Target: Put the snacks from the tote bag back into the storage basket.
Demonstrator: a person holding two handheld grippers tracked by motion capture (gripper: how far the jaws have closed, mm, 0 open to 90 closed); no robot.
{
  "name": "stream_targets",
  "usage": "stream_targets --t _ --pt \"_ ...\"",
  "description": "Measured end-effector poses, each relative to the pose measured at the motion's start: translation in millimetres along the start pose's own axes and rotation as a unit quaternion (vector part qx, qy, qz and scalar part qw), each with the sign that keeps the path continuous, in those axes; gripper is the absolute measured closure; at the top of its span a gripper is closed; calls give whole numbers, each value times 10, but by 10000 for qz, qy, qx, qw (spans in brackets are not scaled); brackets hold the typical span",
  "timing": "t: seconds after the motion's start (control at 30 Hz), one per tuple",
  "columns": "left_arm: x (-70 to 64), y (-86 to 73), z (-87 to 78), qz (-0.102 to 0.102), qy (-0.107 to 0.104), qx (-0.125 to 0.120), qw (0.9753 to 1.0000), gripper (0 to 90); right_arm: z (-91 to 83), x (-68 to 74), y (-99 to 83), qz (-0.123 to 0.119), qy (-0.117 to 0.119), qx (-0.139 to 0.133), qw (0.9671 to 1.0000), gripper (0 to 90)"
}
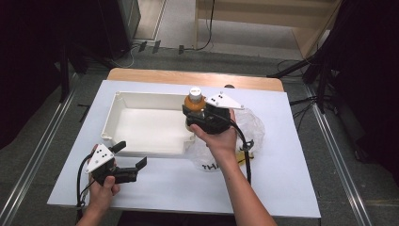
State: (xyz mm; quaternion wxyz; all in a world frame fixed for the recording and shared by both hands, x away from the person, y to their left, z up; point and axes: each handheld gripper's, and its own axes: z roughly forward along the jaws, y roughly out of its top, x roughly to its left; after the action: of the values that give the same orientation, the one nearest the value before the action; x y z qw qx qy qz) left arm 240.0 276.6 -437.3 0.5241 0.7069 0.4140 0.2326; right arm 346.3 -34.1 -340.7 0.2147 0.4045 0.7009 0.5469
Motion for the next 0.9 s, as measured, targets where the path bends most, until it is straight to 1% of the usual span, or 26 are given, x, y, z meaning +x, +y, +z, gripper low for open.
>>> stream_targets --t 0.57,0.9 --pt "6 2 -11 -49 -2 -20 10000 16 147 110 37 -10 90 8 10000 313" --pt "15 0 -9 -66 10 -10 10000 16 214 138 24 -35 90 33 9999 313"
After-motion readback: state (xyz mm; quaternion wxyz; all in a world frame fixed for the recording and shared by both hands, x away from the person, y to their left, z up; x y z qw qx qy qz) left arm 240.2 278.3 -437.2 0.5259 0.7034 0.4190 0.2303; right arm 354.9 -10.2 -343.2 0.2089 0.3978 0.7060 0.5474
